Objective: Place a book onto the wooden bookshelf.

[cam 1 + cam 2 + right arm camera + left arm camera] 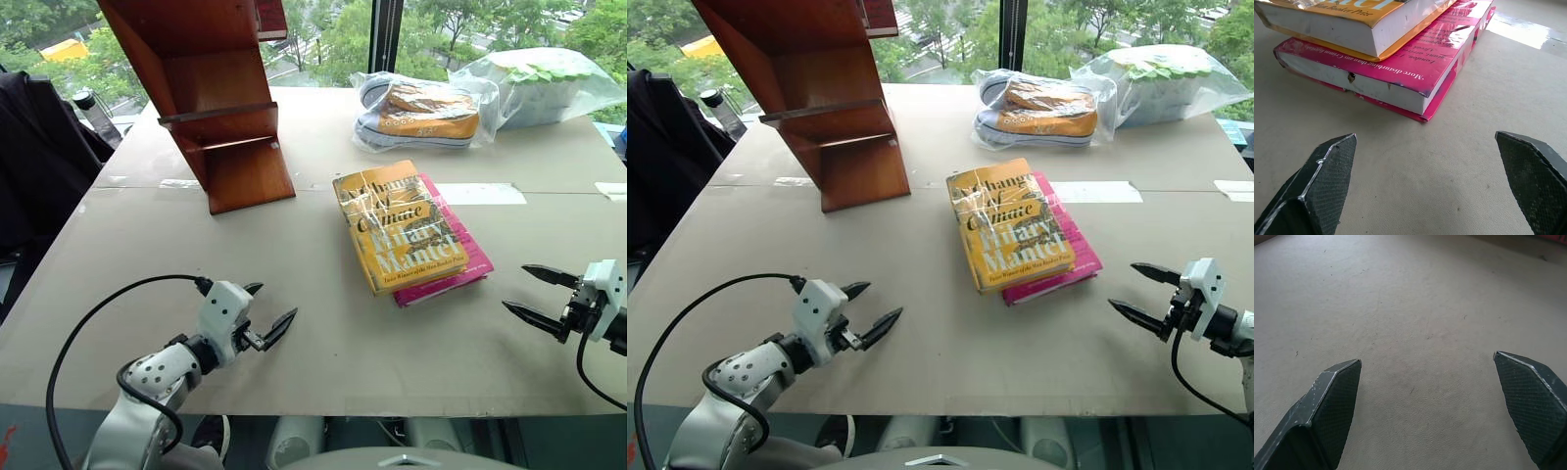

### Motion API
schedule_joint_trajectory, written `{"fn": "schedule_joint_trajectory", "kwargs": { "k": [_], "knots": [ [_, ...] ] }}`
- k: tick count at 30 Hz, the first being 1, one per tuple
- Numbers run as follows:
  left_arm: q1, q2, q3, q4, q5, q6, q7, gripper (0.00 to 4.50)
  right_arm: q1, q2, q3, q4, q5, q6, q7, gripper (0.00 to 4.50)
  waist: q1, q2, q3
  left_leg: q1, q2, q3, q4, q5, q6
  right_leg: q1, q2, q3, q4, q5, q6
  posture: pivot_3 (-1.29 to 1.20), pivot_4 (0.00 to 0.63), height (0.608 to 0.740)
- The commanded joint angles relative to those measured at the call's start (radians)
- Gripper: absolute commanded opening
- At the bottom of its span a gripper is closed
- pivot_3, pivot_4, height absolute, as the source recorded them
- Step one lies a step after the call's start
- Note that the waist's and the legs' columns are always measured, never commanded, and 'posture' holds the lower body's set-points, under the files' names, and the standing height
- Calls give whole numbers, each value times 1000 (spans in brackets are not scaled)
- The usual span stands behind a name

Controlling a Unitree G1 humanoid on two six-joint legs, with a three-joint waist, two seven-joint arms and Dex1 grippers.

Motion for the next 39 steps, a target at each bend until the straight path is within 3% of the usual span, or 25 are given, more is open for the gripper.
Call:
{"fn": "schedule_joint_trajectory", "kwargs": {
  "k": [1,7,14,21,28,34,35,36,39],
  "knots": [
    [-19,9,13,-4,-8,-10,-7,4457,2,0,-48,-22,20,-19,-7,4500,0,0,0,0,0,0,0,0,0,0,0,0,0,0,0,0,150,693],
    [-83,-6,13,6,-42,21,-6,4457,26,-13,-64,-73,46,14,-12,4500,1,0,0,0,0,0,0,0,0,0,0,0,0,0,0,0,150,693],
    [-249,-128,40,-30,-373,413,117,4457,167,-33,-143,-472,189,250,-114,4500,1,0,0,0,0,-1,1,0,0,1,0,0,1,0,0,0,150,693],
    [-442,-281,124,98,-754,817,357,4457,223,-66,-230,-751,386,480,-224,4500,1,-2,0,3,0,-3,2,0,0,5,2,-1,1,-2,4,0,150,693],
    [-613,-498,209,352,-954,944,639,4457,226,-87,-274,-831,397,525,-260,4500,3,-9,2,6,-2,-5,3,0,0,10,2,-2,1,-2,4,0,150,693],
    [-689,-566,190,478,-1011,977,695,4457,250,-86,-292,-856,386,532,-254,4500,4,-10,2,6,-3,-4,3,0,0,10,2,-1,0,0,0,0,150,693],
    [-696,-571,190,486,-1022,978,701,4068,251,-84,-293,-857,386,533,-254,4500,5,-10,2,6,-3,-4,3,0,0,10,2,-1,0,1,0,0,150,693],
    [-700,-574,190,489,-1030,980,706,4068,251,-82,-294,-857,387,532,-254,4500,5,-10,2,6,-3,-4,3,0,0,10,2,-1,0,1,0,0,150,693],
    [-710,-581,191,497,-1049,981,719,2773,242,-79,-287,-856,388,532,-258,4500,3,-10,2,6,-3,-4,3,0,0,10,1,-1,0,1,0,0,150,693]
  ]
}}
